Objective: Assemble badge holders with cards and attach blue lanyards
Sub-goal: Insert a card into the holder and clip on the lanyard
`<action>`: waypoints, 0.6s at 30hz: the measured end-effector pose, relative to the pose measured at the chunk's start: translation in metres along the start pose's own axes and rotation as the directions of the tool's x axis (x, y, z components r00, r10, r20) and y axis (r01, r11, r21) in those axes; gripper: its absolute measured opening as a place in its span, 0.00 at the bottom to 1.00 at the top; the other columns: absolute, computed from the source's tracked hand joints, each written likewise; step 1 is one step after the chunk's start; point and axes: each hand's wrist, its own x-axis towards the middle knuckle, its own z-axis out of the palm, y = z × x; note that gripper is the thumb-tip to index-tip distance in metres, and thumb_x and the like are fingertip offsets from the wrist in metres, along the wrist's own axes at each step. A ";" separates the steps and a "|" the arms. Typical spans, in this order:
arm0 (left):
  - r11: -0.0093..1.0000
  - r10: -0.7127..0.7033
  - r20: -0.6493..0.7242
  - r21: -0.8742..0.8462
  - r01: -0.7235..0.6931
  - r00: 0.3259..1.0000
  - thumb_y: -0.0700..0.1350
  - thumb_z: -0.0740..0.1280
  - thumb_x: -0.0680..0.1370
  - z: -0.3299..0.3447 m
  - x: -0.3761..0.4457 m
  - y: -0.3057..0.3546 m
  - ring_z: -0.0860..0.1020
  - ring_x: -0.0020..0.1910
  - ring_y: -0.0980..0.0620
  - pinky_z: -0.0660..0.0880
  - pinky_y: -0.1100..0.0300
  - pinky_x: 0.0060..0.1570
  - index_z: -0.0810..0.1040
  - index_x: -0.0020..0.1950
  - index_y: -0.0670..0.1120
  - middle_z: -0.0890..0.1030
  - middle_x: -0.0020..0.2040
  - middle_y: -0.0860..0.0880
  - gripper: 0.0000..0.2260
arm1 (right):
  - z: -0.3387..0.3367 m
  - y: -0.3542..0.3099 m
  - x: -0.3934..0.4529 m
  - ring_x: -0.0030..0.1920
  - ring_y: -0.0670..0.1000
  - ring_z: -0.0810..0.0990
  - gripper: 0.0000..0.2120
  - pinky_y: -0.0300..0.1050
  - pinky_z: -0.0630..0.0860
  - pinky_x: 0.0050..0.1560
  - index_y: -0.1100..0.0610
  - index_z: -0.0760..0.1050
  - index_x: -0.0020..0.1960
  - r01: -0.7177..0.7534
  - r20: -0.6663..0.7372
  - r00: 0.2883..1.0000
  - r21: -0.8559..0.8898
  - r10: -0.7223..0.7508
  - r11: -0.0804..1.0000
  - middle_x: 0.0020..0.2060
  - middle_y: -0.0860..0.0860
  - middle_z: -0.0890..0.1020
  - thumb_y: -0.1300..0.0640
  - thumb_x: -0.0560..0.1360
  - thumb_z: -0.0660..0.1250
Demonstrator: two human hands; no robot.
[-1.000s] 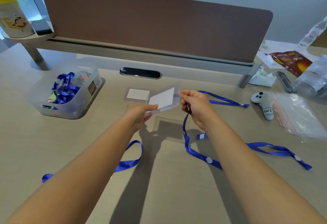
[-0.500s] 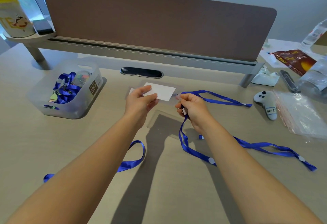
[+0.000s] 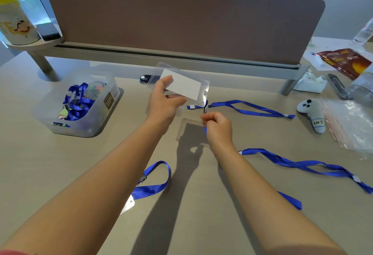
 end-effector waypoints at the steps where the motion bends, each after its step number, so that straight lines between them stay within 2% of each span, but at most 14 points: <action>1: 1.000 -0.006 0.006 -0.008 0.006 1.000 0.33 0.65 0.72 0.001 0.001 0.000 0.73 0.43 0.58 0.73 0.68 0.44 0.62 0.67 0.45 0.67 0.58 0.49 0.26 | 0.004 0.000 0.000 0.42 0.50 0.74 0.19 0.34 0.70 0.37 0.61 0.76 0.54 -0.048 0.104 0.994 0.033 0.044 0.998 0.41 0.53 0.77 0.73 0.72 0.50; 3: 0.998 -0.038 0.015 -0.040 0.038 0.999 0.33 0.66 0.72 0.002 0.003 -0.001 0.72 0.50 0.53 0.74 0.62 0.51 0.63 0.66 0.46 0.67 0.57 0.49 0.25 | 0.012 -0.001 -0.001 0.42 0.49 0.75 0.26 0.33 0.71 0.37 0.60 0.70 0.64 -0.127 0.307 0.946 0.046 0.107 0.991 0.46 0.53 0.78 0.74 0.73 0.48; 5: 0.993 -0.067 0.020 -0.091 0.069 0.998 0.34 0.67 0.71 0.001 0.005 -0.003 0.72 0.55 0.48 0.74 0.54 0.57 0.65 0.65 0.45 0.68 0.56 0.48 0.23 | 0.020 0.002 0.002 0.51 0.52 0.75 0.32 0.36 0.71 0.41 0.53 0.60 0.72 -0.148 0.398 0.910 0.052 0.115 0.988 0.57 0.55 0.76 0.76 0.73 0.47; 7: 0.987 -0.081 0.016 -0.138 0.083 0.997 0.35 0.67 0.72 -0.001 0.006 -0.004 0.73 0.52 0.50 0.75 0.55 0.56 0.67 0.63 0.43 0.69 0.54 0.48 0.21 | 0.022 0.003 0.006 0.58 0.56 0.75 0.37 0.41 0.73 0.45 0.48 0.51 0.74 -0.185 0.400 0.909 0.149 0.112 0.971 0.64 0.55 0.71 0.77 0.73 0.47; 9: 0.984 -0.085 -0.015 -0.156 0.082 0.996 0.34 0.66 0.72 -0.002 0.007 -0.007 0.74 0.46 0.53 0.76 0.59 0.51 0.67 0.63 0.41 0.70 0.50 0.51 0.20 | 0.019 0.001 0.011 0.62 0.57 0.74 0.38 0.49 0.74 0.56 0.47 0.47 0.75 -0.201 0.334 0.937 0.272 0.103 0.941 0.69 0.55 0.67 0.77 0.73 0.48; 10: 0.984 -0.087 -0.039 -0.156 0.080 0.995 0.33 0.66 0.72 -0.003 0.008 -0.009 0.74 0.46 0.53 0.76 0.59 0.50 0.67 0.62 0.40 0.69 0.49 0.51 0.20 | 0.015 0.000 0.013 0.64 0.57 0.73 0.37 0.49 0.72 0.59 0.48 0.47 0.75 -0.192 0.290 0.952 0.309 0.100 0.932 0.71 0.55 0.66 0.77 0.74 0.49; 11: 0.986 -0.089 -0.061 -0.147 0.080 0.994 0.33 0.66 0.72 -0.002 0.009 -0.011 0.74 0.47 0.53 0.76 0.60 0.49 0.67 0.62 0.40 0.69 0.51 0.50 0.20 | 0.009 -0.001 0.015 0.65 0.57 0.73 0.36 0.47 0.72 0.57 0.49 0.47 0.75 -0.174 0.243 0.965 0.334 0.094 0.926 0.72 0.55 0.65 0.76 0.74 0.51; 14: 0.990 -0.096 -0.110 -0.114 0.084 0.989 0.33 0.65 0.72 0.002 0.012 -0.012 0.72 0.42 0.57 0.77 0.64 0.42 0.67 0.63 0.41 0.68 0.58 0.48 0.20 | -0.013 -0.005 0.020 0.64 0.57 0.73 0.36 0.37 0.72 0.45 0.49 0.47 0.75 -0.124 0.133 0.988 0.397 0.076 0.909 0.70 0.55 0.67 0.73 0.74 0.53; 16: 0.988 -0.112 -0.116 -0.119 0.098 0.987 0.33 0.65 0.73 0.010 0.011 -0.009 0.72 0.41 0.56 0.77 0.62 0.45 0.66 0.63 0.41 0.68 0.63 0.46 0.20 | -0.032 -0.012 0.023 0.62 0.57 0.73 0.35 0.42 0.72 0.51 0.48 0.48 0.75 -0.083 0.067 0.996 0.464 0.059 0.882 0.63 0.54 0.72 0.72 0.74 0.53; 18: 0.983 -0.129 -0.102 -0.142 0.114 0.986 0.33 0.65 0.73 0.024 0.009 -0.002 0.73 0.40 0.56 0.76 0.58 0.51 0.66 0.64 0.41 0.67 0.65 0.43 0.20 | -0.055 -0.020 0.028 0.56 0.56 0.76 0.31 0.49 0.71 0.60 0.49 0.52 0.74 -0.039 -0.019 0.998 0.535 0.058 0.844 0.49 0.51 0.76 0.68 0.75 0.55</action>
